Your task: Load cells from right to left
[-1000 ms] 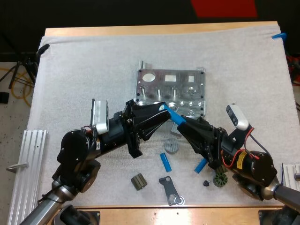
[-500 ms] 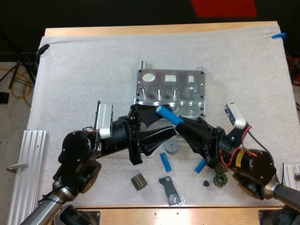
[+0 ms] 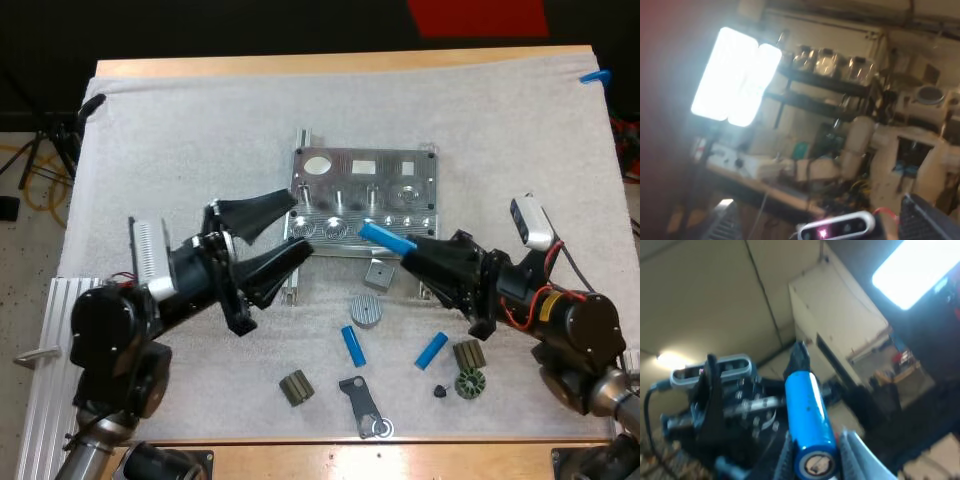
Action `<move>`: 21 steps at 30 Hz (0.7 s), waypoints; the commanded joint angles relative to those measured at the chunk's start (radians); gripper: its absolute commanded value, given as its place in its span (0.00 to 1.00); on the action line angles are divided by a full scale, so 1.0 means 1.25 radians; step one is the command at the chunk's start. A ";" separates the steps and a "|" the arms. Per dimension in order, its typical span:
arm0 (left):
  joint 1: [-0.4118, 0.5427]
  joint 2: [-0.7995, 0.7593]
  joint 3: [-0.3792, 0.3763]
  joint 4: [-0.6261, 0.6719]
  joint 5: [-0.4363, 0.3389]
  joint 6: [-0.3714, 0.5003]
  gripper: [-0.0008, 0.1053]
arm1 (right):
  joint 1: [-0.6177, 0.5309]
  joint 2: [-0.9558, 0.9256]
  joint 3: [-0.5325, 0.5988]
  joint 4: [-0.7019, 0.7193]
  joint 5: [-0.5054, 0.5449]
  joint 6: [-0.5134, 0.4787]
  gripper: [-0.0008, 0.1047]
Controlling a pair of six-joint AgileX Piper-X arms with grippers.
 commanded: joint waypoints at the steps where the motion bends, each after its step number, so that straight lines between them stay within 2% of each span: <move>1: 0.014 -0.011 -0.005 0.039 0.027 0.021 0.62 | -0.010 -0.014 -0.008 0.040 -0.047 -0.009 0.01; 4: 0.026 -0.026 -0.005 0.120 0.061 0.078 0.62 | -0.022 -0.031 -0.008 0.093 -0.091 -0.032 0.01; 10: 0.026 -0.052 -0.005 0.280 0.059 0.208 0.62 | -0.026 -0.039 -0.028 0.213 -0.144 -0.067 0.01; 13: 0.026 -0.059 -0.005 0.331 0.059 0.261 0.62 | -0.026 -0.039 -0.050 0.281 -0.156 -0.114 0.01; 15: 0.026 -0.064 -0.011 0.373 0.052 0.286 0.62 | -0.026 -0.039 -0.068 0.339 -0.156 -0.142 0.01; 21: 0.026 -0.068 -0.082 0.602 -0.032 0.471 0.62 | -0.026 -0.038 -0.148 0.572 -0.154 -0.291 0.01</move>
